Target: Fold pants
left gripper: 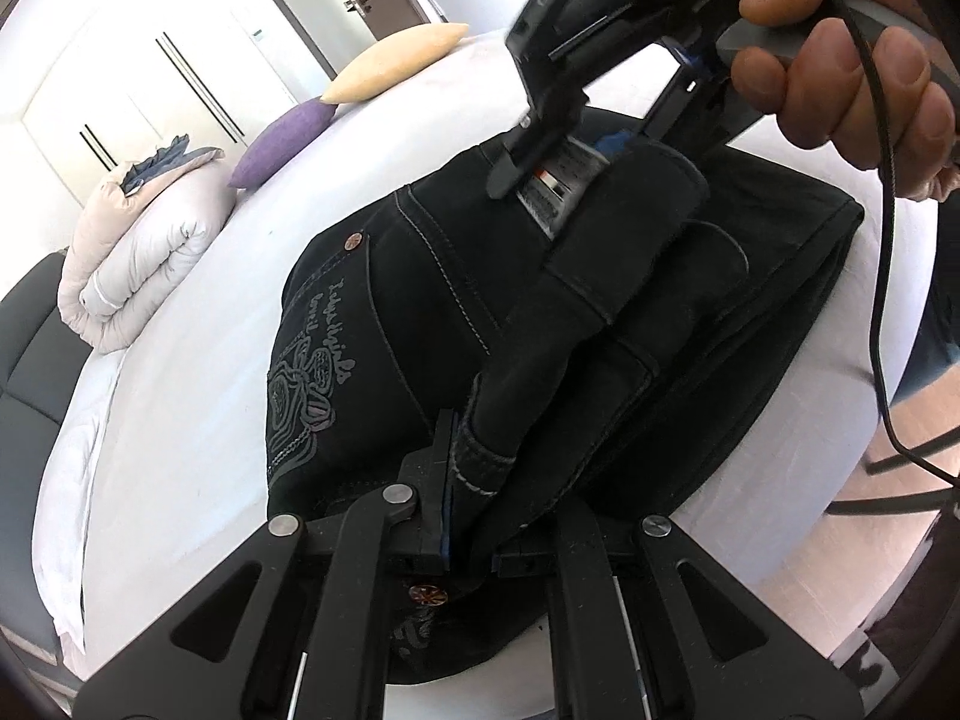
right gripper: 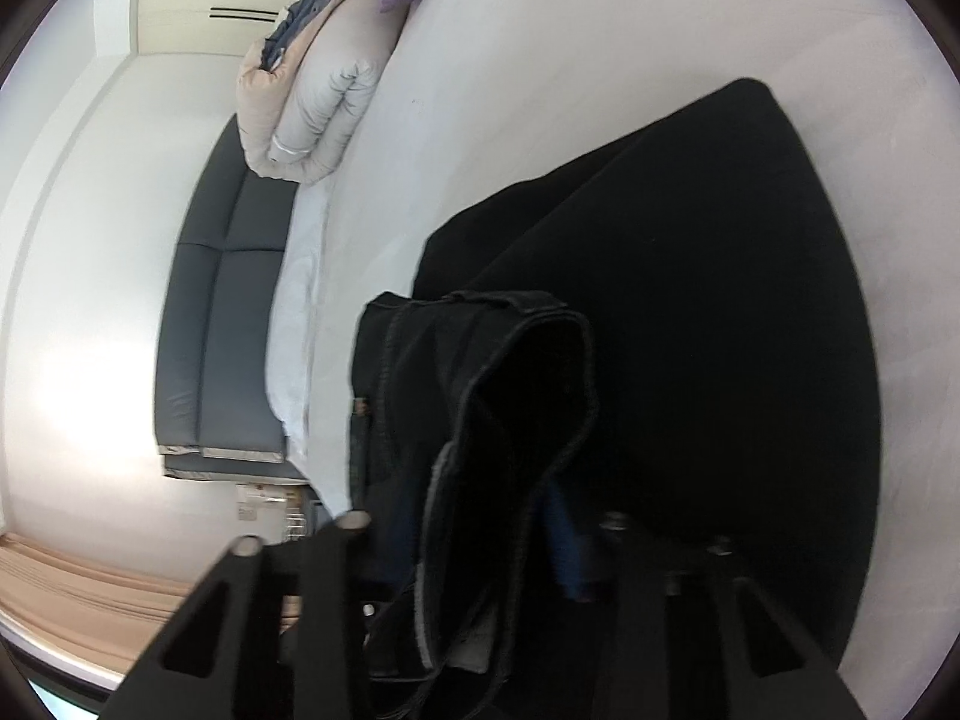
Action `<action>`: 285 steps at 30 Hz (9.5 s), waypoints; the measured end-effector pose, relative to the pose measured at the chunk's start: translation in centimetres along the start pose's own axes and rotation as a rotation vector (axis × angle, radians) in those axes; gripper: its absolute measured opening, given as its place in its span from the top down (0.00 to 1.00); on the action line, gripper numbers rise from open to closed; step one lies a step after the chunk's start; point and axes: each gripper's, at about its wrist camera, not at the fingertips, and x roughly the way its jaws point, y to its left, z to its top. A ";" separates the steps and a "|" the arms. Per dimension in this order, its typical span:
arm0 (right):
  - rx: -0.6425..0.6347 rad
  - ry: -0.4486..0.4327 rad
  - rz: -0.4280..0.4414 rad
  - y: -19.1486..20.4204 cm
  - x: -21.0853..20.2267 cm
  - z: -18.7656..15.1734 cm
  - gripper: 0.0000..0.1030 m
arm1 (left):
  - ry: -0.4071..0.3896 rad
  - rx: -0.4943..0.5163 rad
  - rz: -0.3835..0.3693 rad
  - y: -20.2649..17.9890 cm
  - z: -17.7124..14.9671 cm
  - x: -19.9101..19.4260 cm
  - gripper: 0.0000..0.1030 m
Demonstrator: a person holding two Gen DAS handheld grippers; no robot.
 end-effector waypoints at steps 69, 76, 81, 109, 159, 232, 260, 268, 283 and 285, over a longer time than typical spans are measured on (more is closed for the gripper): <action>-0.075 -0.081 -0.031 -4.1 -6.0 -4.0 1.00 | 0.123 -0.508 -0.622 21.5 -3.0 5.8 0.69; -0.089 -0.127 -0.059 -3.8 -7.2 -6.1 1.00 | 0.115 -0.471 -0.563 21.8 -2.9 6.4 0.69; -0.104 -0.165 -0.097 -3.4 -8.1 -7.8 1.00 | 0.107 -0.474 -0.554 22.0 -3.2 5.9 0.69; -0.043 -0.197 -0.156 -4.6 -8.2 -3.6 0.42 | 0.114 -0.832 -0.709 26.8 -8.6 5.3 0.32; -0.273 -0.289 -0.304 -1.6 -11.1 10.9 0.82 | 0.073 -0.478 -0.555 25.7 10.3 12.9 0.78; -0.406 -0.788 -0.845 12.4 -19.7 -14.3 0.00 | -0.093 -0.617 0.093 21.1 -1.7 -10.1 0.00; -0.414 -0.594 -0.904 9.8 -14.3 -13.5 0.00 | 0.000 -0.615 0.073 19.1 -3.1 -4.8 0.00; -0.413 -0.593 -0.904 9.8 -14.2 -13.5 0.00 | -0.001 -0.617 0.077 19.1 -3.2 -4.8 0.00; -0.413 -0.586 -0.906 9.8 -13.9 -14.0 0.00 | 0.001 -0.617 0.078 18.9 -3.3 -4.8 0.00; -0.412 -0.585 -0.905 9.8 -13.9 -14.0 0.00 | 0.000 -0.618 0.079 18.9 -3.2 -4.9 0.00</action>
